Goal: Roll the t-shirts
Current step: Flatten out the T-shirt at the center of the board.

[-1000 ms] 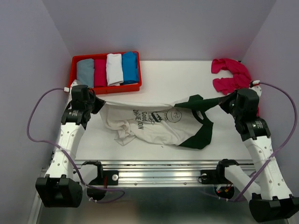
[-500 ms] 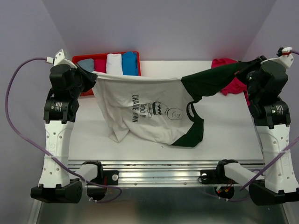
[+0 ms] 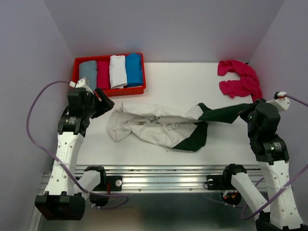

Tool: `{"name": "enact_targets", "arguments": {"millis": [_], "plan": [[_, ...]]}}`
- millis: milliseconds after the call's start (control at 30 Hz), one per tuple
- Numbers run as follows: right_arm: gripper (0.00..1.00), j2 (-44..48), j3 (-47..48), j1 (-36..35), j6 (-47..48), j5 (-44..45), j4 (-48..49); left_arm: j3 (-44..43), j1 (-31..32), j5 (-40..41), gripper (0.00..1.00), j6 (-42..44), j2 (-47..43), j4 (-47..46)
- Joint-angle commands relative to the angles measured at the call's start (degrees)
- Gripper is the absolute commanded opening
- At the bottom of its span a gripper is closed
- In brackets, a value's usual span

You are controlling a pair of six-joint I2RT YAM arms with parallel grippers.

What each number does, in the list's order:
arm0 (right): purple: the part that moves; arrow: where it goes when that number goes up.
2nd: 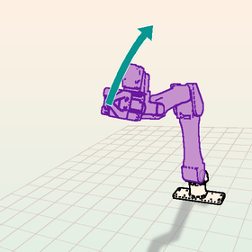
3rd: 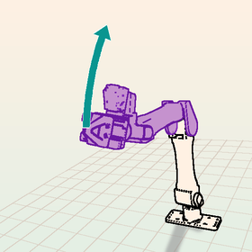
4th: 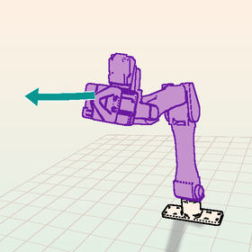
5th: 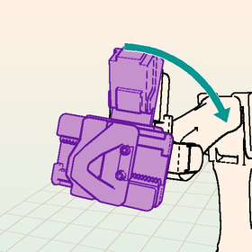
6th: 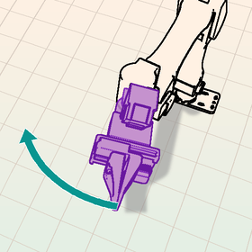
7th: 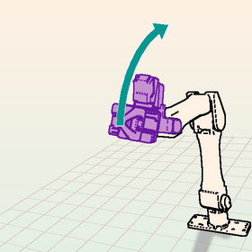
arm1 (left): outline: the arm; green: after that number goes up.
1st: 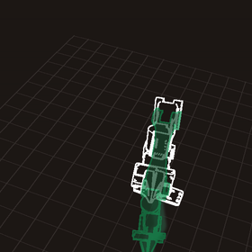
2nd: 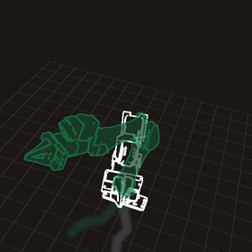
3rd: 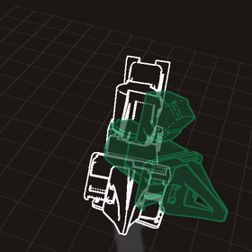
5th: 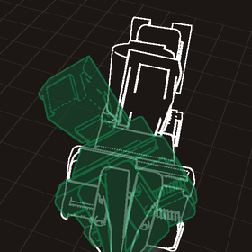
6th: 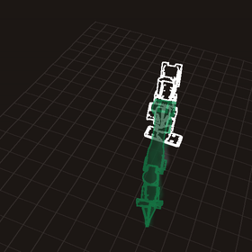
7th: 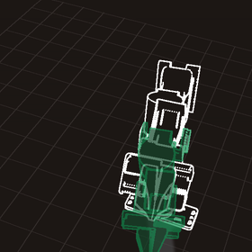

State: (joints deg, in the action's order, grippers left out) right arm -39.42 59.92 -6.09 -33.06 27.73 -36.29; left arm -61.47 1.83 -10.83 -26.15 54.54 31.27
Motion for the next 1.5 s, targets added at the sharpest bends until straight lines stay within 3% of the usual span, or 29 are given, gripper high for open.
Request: {"name": "enact_targets", "arguments": {"millis": [0, 100, 400, 567, 633, 767, 867, 967, 1467], "plan": [[0.01, 3.73, -9.17, -0.07, -4.81, -4.33, -3.43, 7.93, -0.07, -4.11, 0.74, -3.36, -1.46, -2.78], [0.01, 5.83, -14.55, -0.07, -8.24, -7.33, -6.07, 13.73, 0.02, -3.58, 0.69, -5.83, -1.11, -5.15], [0.01, 2.68, -14.48, -0.07, -8.07, -10.41, -2.83, 17.53, 4.84, -2.36, 0.49, -13.74, 4.15, -14.29], [0.01, 2.86, -15.18, -0.07, -8.34, -10.94, -2.38, 11.90, 13.81, 2.92, 0.51, -16.73, 14.61, -17.10], [0.01, 2.51, -14.92, -0.07, -8.51, -11.46, -2.47, 12.69, 14.34, 2.13, 0.51, -18.58, 18.66, -21.22], [0.01, 2.33, -14.75, -0.07, -8.69, -12.69, -2.64, 13.57, 14.35, 1.78, 0.67, -21.48, 23.75, -26.33], [0.01, 1.98, -14.75, -0.07, -8.69, -12.70, -2.64, 12.70, 14.70, 0.81, 0.68, -21.92, 27.35, -28.10], [0.01, 1.63, -14.75, -0.07, -8.78, -12.87, -2.55, 11.73, 15.84, 1.25, 0.61, -22.19, 30.00, -28.80], [0.01, 2.15, -15.45, -0.07, -9.04, -13.57, -2.91, 10.94, 16.72, 2.13, 0.43, -23.24, 35.72, -30.83]]}}
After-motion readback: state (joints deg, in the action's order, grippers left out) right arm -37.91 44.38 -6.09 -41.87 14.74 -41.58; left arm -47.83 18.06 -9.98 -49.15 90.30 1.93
